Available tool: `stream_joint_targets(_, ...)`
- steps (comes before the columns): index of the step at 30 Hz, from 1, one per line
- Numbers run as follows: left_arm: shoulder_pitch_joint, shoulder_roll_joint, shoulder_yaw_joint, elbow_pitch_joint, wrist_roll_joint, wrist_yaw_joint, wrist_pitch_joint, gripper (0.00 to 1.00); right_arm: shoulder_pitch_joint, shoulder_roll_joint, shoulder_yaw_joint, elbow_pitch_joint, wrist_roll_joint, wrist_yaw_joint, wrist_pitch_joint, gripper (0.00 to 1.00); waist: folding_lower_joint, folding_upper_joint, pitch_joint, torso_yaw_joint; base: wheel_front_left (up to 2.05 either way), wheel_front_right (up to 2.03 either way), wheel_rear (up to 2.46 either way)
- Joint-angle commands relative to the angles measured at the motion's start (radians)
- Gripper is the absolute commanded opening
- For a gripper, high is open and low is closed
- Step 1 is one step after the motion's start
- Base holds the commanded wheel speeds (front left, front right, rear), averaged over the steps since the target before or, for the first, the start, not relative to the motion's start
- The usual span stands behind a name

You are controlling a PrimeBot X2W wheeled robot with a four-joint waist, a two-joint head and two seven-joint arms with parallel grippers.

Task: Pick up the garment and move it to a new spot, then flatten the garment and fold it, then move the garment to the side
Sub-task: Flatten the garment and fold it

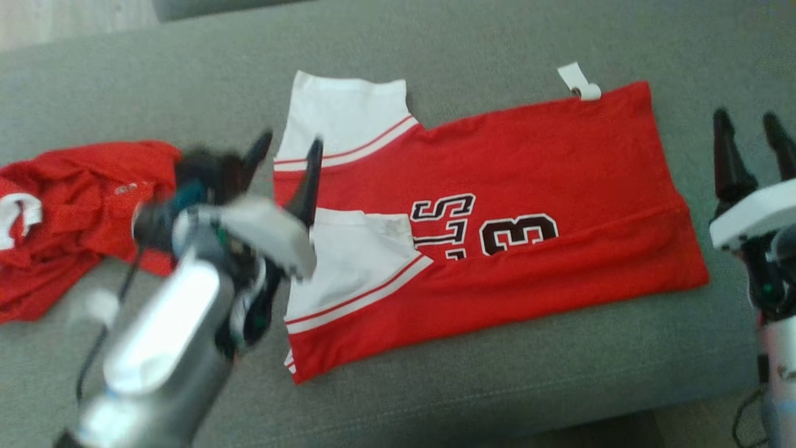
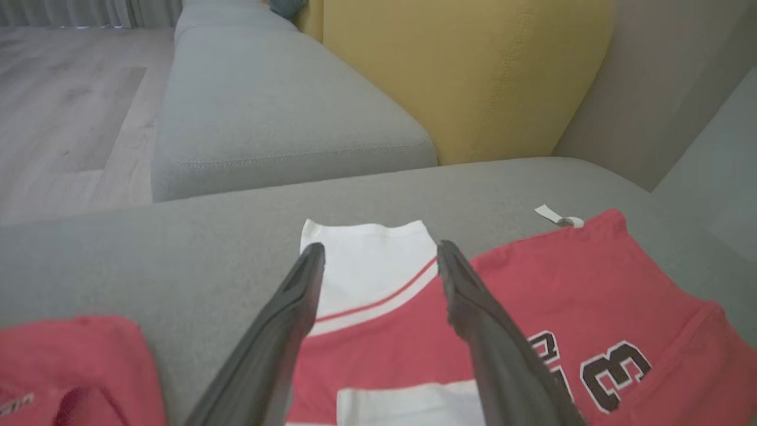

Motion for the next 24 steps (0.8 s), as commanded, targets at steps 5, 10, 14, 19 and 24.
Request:
stream_joint_targets(5,-0.272,0.040,0.028,0.066,-0.036,-0.118,0.136,1.00,-0.107,0.005,0.037,-0.043,-0.014,0.007,-0.061,1.00,0.0000,0.0000,0.110,-0.039,0.00,0.00,0.00)
stream_joint_targets(10,-0.519,0.066,0.017,0.271,-0.099,-0.271,0.333,1.00,-0.209,0.029,0.077,-0.015,-0.032,0.007,-0.096,1.00,0.0000,0.0000,0.197,-0.083,0.00,0.00,0.00)
stream_joint_targets(14,-0.641,0.089,-0.012,0.416,-0.084,-0.327,0.422,1.00,-0.279,0.047,0.115,0.014,-0.035,0.007,-0.118,1.00,0.0000,0.0000,0.239,-0.120,0.00,0.00,0.00)
stream_joint_targets(19,-0.734,0.115,-0.054,0.556,-0.034,-0.355,0.444,1.00,-0.347,0.067,0.159,0.045,-0.029,0.007,-0.147,1.00,0.0000,0.0000,0.279,-0.164,0.00,0.00,0.00)
stream_joint_targets(24,-0.790,0.132,-0.085,0.674,0.012,-0.362,0.424,1.00,-0.386,0.070,0.190,0.061,-0.014,0.007,-0.168,1.00,0.0000,0.0000,0.310,-0.194,0.00,0.00,0.00)
